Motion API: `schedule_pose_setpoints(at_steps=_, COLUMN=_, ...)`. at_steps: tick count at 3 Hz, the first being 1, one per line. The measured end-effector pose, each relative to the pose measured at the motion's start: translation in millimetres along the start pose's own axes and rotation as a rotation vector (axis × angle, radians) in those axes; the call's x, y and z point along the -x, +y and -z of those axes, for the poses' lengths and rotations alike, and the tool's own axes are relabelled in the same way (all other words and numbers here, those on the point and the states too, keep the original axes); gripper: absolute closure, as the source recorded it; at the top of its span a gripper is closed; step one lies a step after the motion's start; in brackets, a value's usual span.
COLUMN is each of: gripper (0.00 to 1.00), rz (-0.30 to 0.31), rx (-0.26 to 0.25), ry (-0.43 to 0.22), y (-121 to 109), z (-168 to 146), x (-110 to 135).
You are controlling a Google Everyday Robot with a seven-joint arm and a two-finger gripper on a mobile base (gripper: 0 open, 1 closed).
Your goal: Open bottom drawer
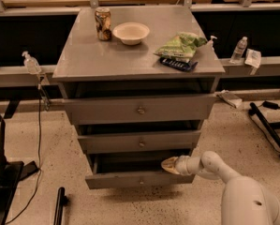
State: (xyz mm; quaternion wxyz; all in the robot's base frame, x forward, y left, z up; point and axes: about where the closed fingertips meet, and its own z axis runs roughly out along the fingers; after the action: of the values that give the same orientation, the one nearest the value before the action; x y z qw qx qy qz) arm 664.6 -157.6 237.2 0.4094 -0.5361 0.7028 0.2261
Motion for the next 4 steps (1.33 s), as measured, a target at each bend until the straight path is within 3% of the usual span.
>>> schedule_pose_setpoints(at_steps=2, gripper=1.0, rz=0.024, rx=0.001, ry=0.064, y=-7, z=-14, x=-13)
schedule_pose_setpoints(at_steps=4, gripper=1.0, rz=0.021, rx=-0.01, ry=0.085, y=-23, z=-29, x=-27)
